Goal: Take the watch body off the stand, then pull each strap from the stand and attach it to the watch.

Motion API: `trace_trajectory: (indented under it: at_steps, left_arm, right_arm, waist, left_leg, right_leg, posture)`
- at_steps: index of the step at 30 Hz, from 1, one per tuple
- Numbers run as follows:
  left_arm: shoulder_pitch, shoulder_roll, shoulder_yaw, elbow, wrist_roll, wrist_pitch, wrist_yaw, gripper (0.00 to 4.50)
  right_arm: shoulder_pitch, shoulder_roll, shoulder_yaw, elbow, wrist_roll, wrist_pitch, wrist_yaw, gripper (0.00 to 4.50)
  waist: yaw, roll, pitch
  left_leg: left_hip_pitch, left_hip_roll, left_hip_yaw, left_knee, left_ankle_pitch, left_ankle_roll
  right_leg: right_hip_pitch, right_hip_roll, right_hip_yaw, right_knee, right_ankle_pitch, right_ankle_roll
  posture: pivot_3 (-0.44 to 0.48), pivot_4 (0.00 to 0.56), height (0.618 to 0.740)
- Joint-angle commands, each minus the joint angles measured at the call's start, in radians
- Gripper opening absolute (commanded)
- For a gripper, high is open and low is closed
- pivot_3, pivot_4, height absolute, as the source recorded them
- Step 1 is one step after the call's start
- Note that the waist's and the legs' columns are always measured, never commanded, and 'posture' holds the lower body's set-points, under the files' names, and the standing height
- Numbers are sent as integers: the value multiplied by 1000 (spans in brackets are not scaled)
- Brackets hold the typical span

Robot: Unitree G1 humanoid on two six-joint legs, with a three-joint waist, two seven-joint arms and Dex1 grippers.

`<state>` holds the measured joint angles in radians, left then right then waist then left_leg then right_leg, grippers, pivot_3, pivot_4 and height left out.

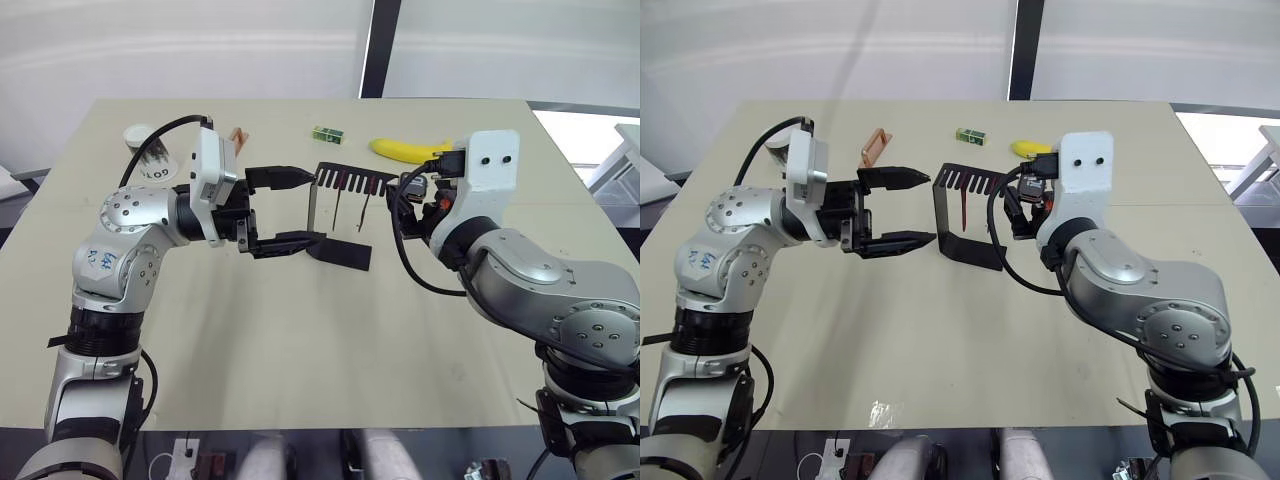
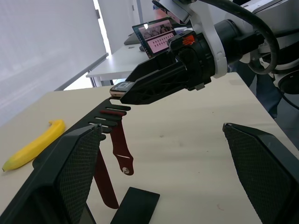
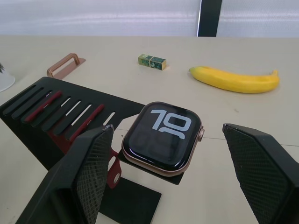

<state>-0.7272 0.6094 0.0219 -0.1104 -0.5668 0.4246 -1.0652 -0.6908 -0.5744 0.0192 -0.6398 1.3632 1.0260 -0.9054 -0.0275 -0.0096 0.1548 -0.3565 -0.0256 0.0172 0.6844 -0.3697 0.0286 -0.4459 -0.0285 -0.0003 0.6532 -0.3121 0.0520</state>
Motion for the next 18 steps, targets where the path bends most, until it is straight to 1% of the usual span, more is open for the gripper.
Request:
trace_trajectory:
  at_steps: [1, 10, 18]
  left_arm:
    - [2, 10, 26, -41, -6, -10, 7, 4500]
    - [14, 11, 19, -36, 16, -33, 8, 4500]
    - [13, 3, 24, -48, 5, -28, 18, 4500]
  right_arm:
    - [-28, 1, -12, -22, -13, -4, 24, 3956]
    - [-36, -2, -13, -18, -17, 4, 45, 3956]
    - [-31, 0, -16, -18, -23, 5, 47, 3956]
  waist:
    - [0, 0, 0]
    - [0, 0, 0]
    - [0, 0, 0]
  left_leg:
    - [0, 0, 0, 0, 0, 0]
    - [0, 0, 0, 0, 0, 0]
    - [0, 0, 0, 0, 0, 0]
  right_leg:
    - [0, 0, 0, 0, 0, 0]
    - [0, 0, 0, 0, 0, 0]
    - [0, 0, 0, 0, 0, 0]
  posture:
    - [0, 150, 740]
    - [0, 150, 740]
    - [0, 150, 740]
